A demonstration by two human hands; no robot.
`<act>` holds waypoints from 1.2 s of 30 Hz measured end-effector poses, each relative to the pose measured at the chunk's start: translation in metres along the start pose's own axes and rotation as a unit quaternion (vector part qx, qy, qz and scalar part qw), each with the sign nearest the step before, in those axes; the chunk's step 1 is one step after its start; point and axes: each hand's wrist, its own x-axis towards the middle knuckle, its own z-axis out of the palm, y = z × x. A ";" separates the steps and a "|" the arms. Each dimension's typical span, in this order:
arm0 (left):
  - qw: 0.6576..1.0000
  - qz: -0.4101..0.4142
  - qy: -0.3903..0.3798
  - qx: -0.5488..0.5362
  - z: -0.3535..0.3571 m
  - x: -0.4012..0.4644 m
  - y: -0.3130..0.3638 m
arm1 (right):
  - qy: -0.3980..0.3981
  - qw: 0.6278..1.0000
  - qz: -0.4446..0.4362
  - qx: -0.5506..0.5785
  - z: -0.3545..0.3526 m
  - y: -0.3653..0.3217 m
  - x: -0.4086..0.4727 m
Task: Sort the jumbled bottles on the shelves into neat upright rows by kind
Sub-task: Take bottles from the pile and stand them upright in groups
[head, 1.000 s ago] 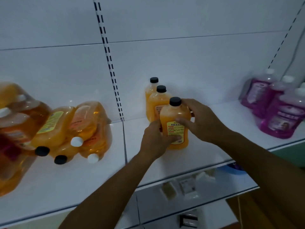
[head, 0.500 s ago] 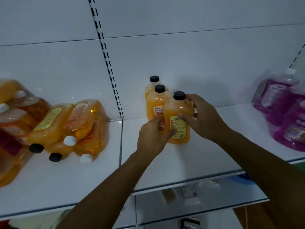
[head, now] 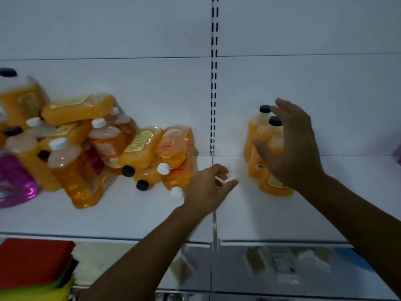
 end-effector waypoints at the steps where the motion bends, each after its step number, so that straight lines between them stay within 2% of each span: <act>1: 1.000 0.003 0.004 -0.004 -0.009 -0.003 -0.008 | -0.018 1.000 -0.006 0.005 0.009 -0.013 0.002; 7: 0.999 0.031 -0.003 -0.016 -0.080 -0.033 -0.053 | -0.191 0.981 0.003 0.027 0.076 -0.088 0.011; 13: 0.999 0.035 0.019 -0.015 -0.145 -0.062 -0.102 | -0.292 0.954 -0.054 -0.039 0.137 -0.150 0.020; 21: 0.999 0.022 0.012 -0.043 -0.176 -0.075 -0.147 | -0.330 0.916 -0.123 -0.189 0.195 -0.206 0.030; 30: 0.998 0.042 -0.001 -0.052 -0.187 -0.077 -0.170 | -0.365 0.892 -0.103 -0.246 0.214 -0.226 0.038; 36: 0.998 0.037 -0.001 -0.041 -0.185 -0.076 -0.166 | -0.386 0.875 -0.128 -0.261 0.211 -0.229 0.037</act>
